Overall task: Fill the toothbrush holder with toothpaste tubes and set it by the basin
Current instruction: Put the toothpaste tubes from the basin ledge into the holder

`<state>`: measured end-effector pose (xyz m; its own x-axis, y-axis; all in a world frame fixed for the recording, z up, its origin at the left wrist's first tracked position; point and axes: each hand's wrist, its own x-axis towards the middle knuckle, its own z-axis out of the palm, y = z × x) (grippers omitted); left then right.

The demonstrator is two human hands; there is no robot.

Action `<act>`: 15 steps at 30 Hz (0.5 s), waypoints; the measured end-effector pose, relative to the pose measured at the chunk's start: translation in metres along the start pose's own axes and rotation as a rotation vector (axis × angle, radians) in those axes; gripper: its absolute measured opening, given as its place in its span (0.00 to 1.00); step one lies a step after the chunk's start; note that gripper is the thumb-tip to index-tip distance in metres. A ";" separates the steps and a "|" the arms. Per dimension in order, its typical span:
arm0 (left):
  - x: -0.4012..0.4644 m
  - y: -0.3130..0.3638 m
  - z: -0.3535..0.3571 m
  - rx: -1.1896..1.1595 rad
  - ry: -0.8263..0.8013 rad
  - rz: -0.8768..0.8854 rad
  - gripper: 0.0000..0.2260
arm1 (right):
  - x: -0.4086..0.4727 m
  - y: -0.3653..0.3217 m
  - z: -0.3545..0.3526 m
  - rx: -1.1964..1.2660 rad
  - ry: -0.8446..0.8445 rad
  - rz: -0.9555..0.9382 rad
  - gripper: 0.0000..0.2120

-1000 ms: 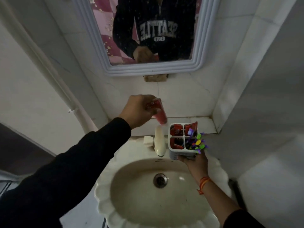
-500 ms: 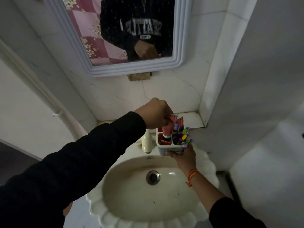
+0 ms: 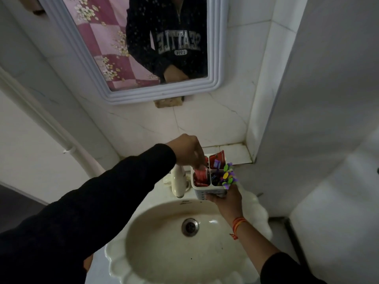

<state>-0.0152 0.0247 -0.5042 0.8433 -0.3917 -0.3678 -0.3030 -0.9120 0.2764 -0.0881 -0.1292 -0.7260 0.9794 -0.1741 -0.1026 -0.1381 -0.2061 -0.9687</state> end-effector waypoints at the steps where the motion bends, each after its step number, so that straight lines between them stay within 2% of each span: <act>1: 0.004 -0.002 -0.003 -0.011 -0.033 -0.023 0.11 | 0.001 0.001 0.000 0.005 -0.003 0.002 0.36; 4: 0.014 -0.004 -0.003 0.003 -0.067 -0.034 0.10 | 0.001 0.002 0.000 0.019 -0.007 -0.004 0.37; 7: 0.014 0.005 0.001 0.063 -0.056 0.036 0.10 | 0.003 0.006 -0.002 0.026 -0.022 -0.027 0.38; 15: 0.005 0.017 0.005 0.420 -0.085 0.275 0.13 | 0.006 0.011 -0.002 0.008 -0.027 -0.036 0.38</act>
<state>-0.0186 0.0068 -0.5061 0.6737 -0.6168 -0.4070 -0.6757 -0.7372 -0.0012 -0.0839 -0.1349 -0.7368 0.9873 -0.1405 -0.0740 -0.1020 -0.2040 -0.9736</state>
